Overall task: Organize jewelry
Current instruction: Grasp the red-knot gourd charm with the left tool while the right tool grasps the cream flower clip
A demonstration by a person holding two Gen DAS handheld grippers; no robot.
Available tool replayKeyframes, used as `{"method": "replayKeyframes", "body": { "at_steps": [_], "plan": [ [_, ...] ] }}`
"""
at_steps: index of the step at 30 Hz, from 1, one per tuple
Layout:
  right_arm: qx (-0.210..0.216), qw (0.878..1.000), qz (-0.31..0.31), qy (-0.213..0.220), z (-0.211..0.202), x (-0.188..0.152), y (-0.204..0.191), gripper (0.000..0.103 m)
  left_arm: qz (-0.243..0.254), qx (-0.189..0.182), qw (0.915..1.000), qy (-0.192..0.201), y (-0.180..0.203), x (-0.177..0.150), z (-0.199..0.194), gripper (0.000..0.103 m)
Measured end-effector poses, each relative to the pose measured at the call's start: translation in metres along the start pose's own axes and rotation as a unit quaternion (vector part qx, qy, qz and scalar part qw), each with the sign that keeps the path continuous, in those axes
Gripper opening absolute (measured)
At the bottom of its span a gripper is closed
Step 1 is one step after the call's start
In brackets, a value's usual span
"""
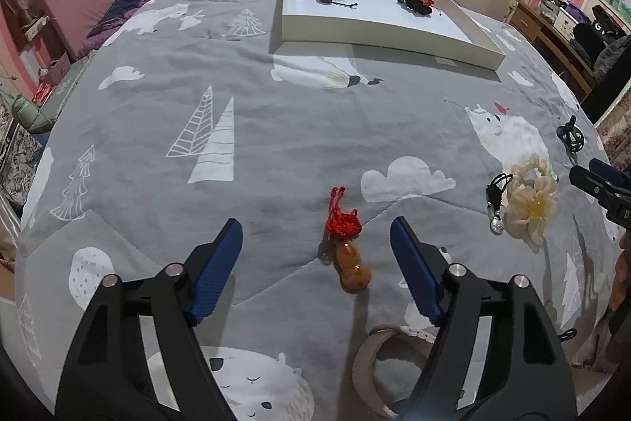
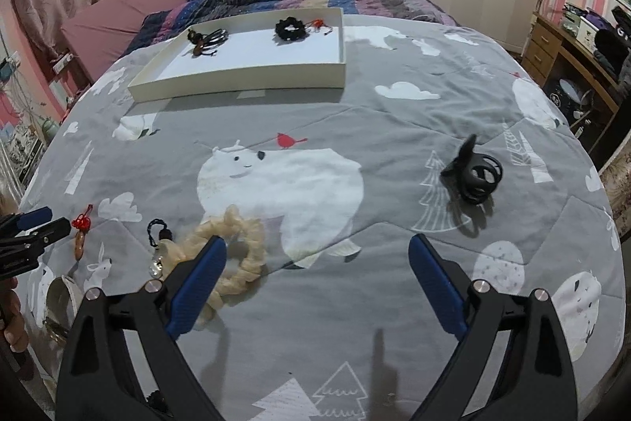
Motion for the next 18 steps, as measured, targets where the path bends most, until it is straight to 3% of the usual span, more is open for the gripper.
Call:
{"method": "replayKeyframes", "body": {
  "at_steps": [3, 5, 7, 12, 18],
  "plan": [
    [0.004, 1.0, -0.01, -0.002, 0.001, 0.001, -0.008, 0.093, 0.006, -0.002, 1.0, -0.006, 0.003, 0.0, 0.006, 0.069],
    [0.007, 1.0, -0.017, -0.004, 0.004, 0.0, -0.013, 0.092, 0.011, -0.004, 0.9999, -0.011, 0.005, -0.001, 0.01, 0.059],
    [0.009, 1.0, -0.024, -0.013, 0.011, -0.002, -0.018, 0.079, 0.012, -0.007, 0.9997, -0.019, 0.007, -0.002, 0.015, 0.053],
    [0.017, 0.999, -0.03, -0.032, 0.022, -0.006, -0.025, 0.07, 0.005, -0.017, 0.9994, -0.029, 0.006, -0.002, 0.026, 0.044],
    [0.025, 0.998, -0.038, -0.045, 0.032, -0.007, -0.031, 0.056, 0.009, -0.026, 0.9992, -0.028, 0.008, 0.002, 0.029, 0.026]
  ]
}}
Point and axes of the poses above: each gripper's, at about its wrist camera, not at the fingertips, and z roughly the way its jaws point, y to its right, x to its top, the point moved 4 cm from there along z, roughly the way its jaws point, and after that the axes turned 11 degrees about -x, right-handed, at the moved point
